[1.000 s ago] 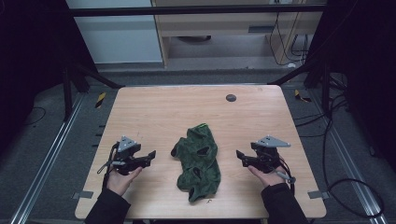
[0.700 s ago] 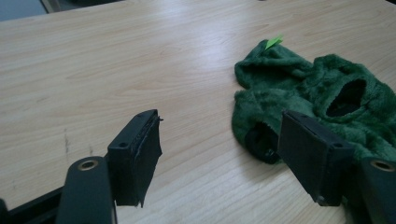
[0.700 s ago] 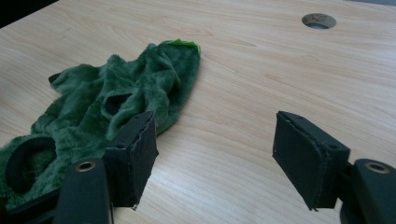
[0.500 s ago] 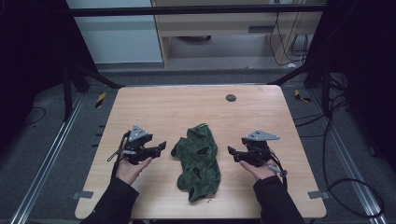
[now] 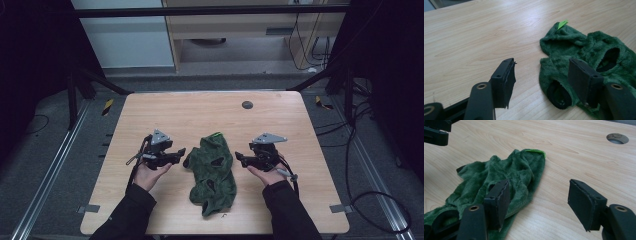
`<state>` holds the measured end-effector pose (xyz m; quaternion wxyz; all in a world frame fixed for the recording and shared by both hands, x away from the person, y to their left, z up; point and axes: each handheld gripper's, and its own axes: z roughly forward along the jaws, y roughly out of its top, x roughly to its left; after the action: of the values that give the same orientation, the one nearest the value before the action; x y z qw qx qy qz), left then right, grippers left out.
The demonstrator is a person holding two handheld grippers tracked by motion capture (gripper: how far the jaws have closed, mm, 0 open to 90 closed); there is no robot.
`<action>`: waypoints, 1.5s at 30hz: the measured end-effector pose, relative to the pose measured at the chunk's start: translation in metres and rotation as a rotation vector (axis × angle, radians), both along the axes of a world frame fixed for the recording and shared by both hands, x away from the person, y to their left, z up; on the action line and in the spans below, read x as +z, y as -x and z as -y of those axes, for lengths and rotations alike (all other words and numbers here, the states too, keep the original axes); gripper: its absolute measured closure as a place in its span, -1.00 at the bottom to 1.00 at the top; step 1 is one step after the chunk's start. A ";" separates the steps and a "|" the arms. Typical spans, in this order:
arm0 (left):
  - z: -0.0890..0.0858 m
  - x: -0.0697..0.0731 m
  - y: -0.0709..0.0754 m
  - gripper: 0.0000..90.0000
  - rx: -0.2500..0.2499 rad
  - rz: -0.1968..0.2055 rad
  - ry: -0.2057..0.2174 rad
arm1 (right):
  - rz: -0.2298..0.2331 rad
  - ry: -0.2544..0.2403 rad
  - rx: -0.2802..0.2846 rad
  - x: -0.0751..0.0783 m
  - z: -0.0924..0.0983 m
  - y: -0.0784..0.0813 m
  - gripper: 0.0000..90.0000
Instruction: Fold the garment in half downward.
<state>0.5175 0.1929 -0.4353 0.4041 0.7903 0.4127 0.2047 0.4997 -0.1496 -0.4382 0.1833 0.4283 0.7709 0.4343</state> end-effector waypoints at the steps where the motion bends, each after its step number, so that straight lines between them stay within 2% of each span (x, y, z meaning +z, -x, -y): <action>1: 0.001 0.000 -0.001 -0.14 -0.001 0.000 -0.002 | -0.001 0.008 -0.001 0.000 -0.002 -0.002 -0.24; 11: 0.011 -0.003 -0.012 -0.08 -0.020 -0.011 -0.012 | -0.012 0.021 -0.009 -0.005 -0.014 -0.015 -0.19; 14: 0.015 -0.006 -0.015 -0.08 -0.021 -0.014 -0.038 | -0.019 0.017 -0.014 -0.006 -0.017 -0.019 -0.18; 18: 0.020 -0.011 -0.020 -0.07 -0.021 -0.035 -0.051 | -0.021 0.020 -0.022 -0.009 -0.021 -0.024 -0.13; 23: 0.025 -0.017 -0.026 -0.03 -0.021 -0.068 -0.041 | -0.033 0.021 -0.026 -0.014 -0.025 -0.029 -0.10; 33: 0.036 -0.032 -0.035 0.04 -0.018 -0.116 -0.062 | -0.053 0.019 -0.022 -0.021 -0.032 -0.035 0.01; 35: 0.037 -0.035 -0.036 0.07 -0.020 -0.130 -0.075 | -0.063 0.019 -0.019 -0.022 -0.035 -0.037 0.03; 45: 0.041 -0.048 -0.043 0.26 -0.030 -0.195 -0.068 | -0.116 0.025 0.010 -0.033 -0.046 -0.044 0.17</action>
<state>0.5605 0.1516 -0.4832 0.3383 0.8257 0.4309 0.1347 0.5437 -0.1031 -0.4709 0.1414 0.4468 0.7876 0.4001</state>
